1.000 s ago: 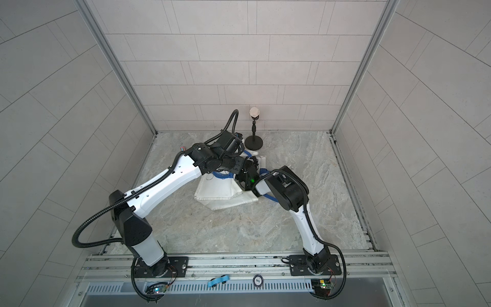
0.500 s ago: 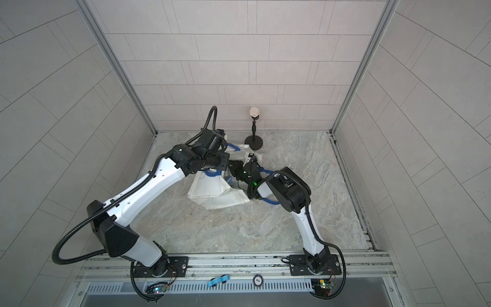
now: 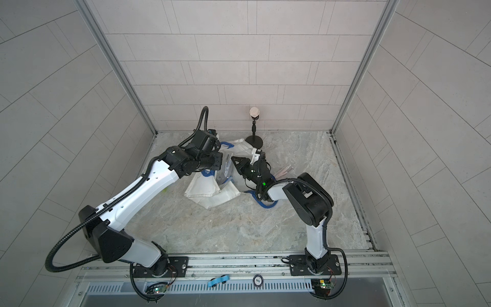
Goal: Take out the compass set from the canvas bag
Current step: Pick up the compass set from the canvas bag, then place the compass set at the center of the board.
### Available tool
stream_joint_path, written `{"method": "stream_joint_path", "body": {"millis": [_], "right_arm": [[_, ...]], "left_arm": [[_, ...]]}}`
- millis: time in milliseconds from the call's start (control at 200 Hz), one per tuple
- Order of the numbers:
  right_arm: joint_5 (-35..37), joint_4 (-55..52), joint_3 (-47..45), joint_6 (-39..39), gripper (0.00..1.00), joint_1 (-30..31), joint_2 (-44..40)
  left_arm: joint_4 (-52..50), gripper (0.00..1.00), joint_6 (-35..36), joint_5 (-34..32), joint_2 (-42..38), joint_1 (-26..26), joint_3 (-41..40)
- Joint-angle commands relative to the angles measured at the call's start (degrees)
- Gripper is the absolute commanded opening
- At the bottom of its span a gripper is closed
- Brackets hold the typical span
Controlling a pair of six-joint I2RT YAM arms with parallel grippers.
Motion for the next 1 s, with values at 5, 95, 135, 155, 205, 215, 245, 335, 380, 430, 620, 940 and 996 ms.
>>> {"method": "stream_joint_path", "body": {"millis": [5,95,135,155,205,215,245,335,380,430,620,940,996], "right_arm": [[0.45,-3.47,-0.58,-3.03,0.03,-1.11,-5.33],[0.4,-6.02,-1.33,-4.32,0.03,-2.09,-8.25],[0.08,-7.03,-1.63,-4.89,0.03,-2.72,-9.57],[-0.11,-7.73,-1.71,-5.08,0.03,-2.96,-10.28],[-0.38,-9.31,-2.19,-5.86,0.03,-3.5,-11.99],[-0.47,-9.72,-2.3,-5.99,0.03,-3.61,-12.38],[-0.52,-11.04,-2.6,-6.58,0.03,-3.94,-13.53],[-0.73,-14.52,-3.98,-8.1,0.02,-5.02,-17.01],[-0.77,-15.89,-4.95,-8.3,0.02,-5.75,-18.84],[-0.31,-17.34,-6.16,-8.31,0.02,-6.64,-21.01],[-0.3,-28.3,-6.77,-12.29,0.02,-11.63,-30.68],[-4.54,-35.87,-5.86,-15.14,0.01,-29.03,-33.77],[-5.16,-35.49,-5.17,-15.65,0.01,-31.24,-31.1]], "left_arm": [[-0.01,0.0,-0.72,-1.45,-1.61,0.5,-0.56],[0.13,0.0,-0.68,-1.34,-1.59,0.58,-0.61],[0.41,0.0,-0.69,-1.4,-1.6,0.72,-0.72],[0.54,0.0,-0.64,-1.34,-1.57,0.73,-0.81],[0.69,0.0,-0.68,-1.21,-1.45,0.93,-0.9],[0.69,0.0,-0.67,-1.18,-1.39,0.94,-0.9],[0.82,0.0,-0.64,-1.06,-1.27,0.97,-0.83],[1.25,0.0,-0.7,-0.92,-1.11,1.27,-0.79],[1.6,0.0,-0.8,-0.79,-1.07,1.45,-0.88],[1.89,0.0,-0.82,-0.47,-0.88,1.55,-0.86],[2.03,0.0,-0.66,0.09,-0.36,1.64,-0.55],[1.65,0.0,-0.04,0.81,-0.11,1.64,0.05],[1.57,0.0,0.06,0.82,-0.09,1.64,0.14]]}}
